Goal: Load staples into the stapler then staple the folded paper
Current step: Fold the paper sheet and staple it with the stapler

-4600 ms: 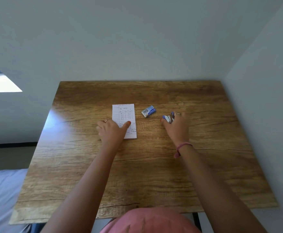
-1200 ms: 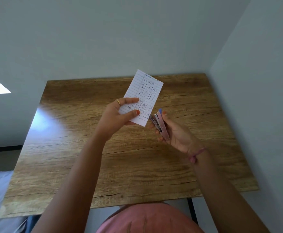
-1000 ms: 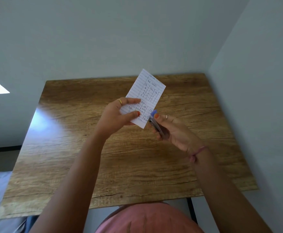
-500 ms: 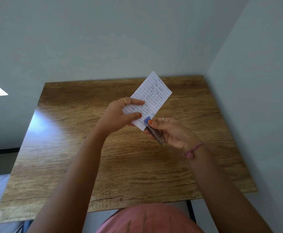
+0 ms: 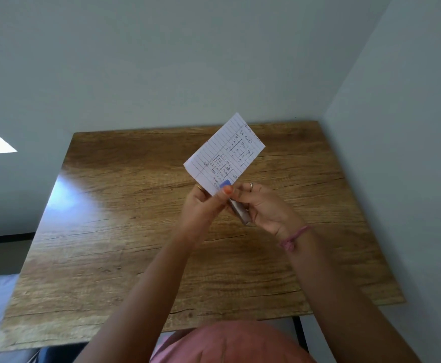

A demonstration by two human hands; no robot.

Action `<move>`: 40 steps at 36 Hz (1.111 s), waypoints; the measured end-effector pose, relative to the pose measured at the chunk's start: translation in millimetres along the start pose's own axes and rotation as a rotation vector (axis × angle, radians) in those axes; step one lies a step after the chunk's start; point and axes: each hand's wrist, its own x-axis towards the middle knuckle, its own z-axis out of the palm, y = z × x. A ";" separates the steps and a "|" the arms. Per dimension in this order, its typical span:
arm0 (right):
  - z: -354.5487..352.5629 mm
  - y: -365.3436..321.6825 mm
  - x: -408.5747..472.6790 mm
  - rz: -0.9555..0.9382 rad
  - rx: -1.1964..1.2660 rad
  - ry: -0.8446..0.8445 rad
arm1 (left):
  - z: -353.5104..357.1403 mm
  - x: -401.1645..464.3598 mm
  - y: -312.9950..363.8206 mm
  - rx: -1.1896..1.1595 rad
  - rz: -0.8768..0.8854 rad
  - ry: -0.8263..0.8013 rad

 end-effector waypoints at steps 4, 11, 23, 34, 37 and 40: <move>1.1 5.1 2.2 -0.052 -0.019 0.004 | 10.4 -0.5 -6.9 0.018 0.003 0.084; 9.8 6.7 2.7 -0.084 -0.027 0.118 | 13.7 -1.1 -5.1 -0.029 0.023 0.110; 9.1 1.5 -5.8 -0.052 -0.064 0.073 | 6.8 -3.3 5.2 -0.183 -0.047 0.066; -0.5 -8.6 -10.2 -0.053 0.138 0.018 | 5.0 -3.6 12.1 -0.219 -0.025 0.192; -1.8 -9.1 -9.8 -0.048 0.183 0.010 | 4.4 -3.3 13.0 -0.204 -0.009 0.201; 0.2 -8.5 -8.8 -0.045 0.189 0.007 | 3.6 -3.3 12.7 -0.190 0.007 0.205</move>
